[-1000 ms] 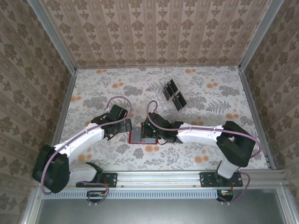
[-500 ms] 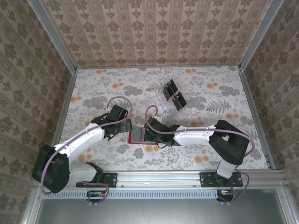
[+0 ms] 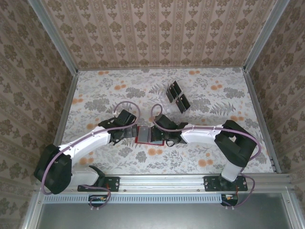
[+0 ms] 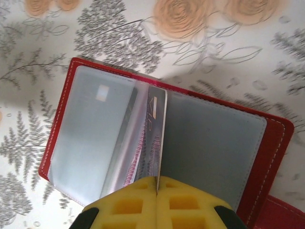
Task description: Put the credit cards into the card holder
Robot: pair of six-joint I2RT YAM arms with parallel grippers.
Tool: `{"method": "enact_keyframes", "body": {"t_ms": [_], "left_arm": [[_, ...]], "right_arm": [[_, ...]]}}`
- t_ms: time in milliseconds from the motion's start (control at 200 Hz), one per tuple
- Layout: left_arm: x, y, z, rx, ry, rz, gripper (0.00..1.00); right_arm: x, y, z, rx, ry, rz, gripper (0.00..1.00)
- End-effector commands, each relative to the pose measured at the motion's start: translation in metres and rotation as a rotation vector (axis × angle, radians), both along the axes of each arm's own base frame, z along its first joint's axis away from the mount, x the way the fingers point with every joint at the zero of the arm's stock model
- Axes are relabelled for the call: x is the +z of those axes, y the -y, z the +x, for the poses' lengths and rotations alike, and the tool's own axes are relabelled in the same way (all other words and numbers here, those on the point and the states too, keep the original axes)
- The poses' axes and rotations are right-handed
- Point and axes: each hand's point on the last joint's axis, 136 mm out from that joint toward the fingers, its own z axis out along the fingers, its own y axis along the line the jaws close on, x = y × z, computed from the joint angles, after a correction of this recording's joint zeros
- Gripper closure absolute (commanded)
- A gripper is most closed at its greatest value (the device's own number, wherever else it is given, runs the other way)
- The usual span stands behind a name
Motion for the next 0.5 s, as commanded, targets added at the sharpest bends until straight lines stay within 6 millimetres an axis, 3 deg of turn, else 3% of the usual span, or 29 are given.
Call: {"method": "enact_keyframes", "body": {"t_ms": [0,135,255,365,495], "left_arm": [[0.005,0.005,0.005,0.021,0.020,0.002,0.00],[0.004,0.016,0.006,-0.012,0.016,0.000,0.00],[0.003,0.029,0.009,-0.066,0.020,0.001,0.00],[0.002,0.040,0.012,-0.111,0.026,-0.005,0.00],[-0.005,0.048,0.016,-0.138,0.025,-0.001,0.00]], "right_arm": [[-0.018,0.025,-0.012,0.097,-0.070,-0.121,1.00],[-0.007,0.013,-0.013,0.162,-0.062,-0.064,1.00],[0.017,0.006,-0.010,0.164,-0.032,0.027,1.00],[0.041,0.008,-0.002,0.112,-0.001,0.121,1.00],[0.053,0.018,0.003,0.038,0.009,0.193,1.00]]}}
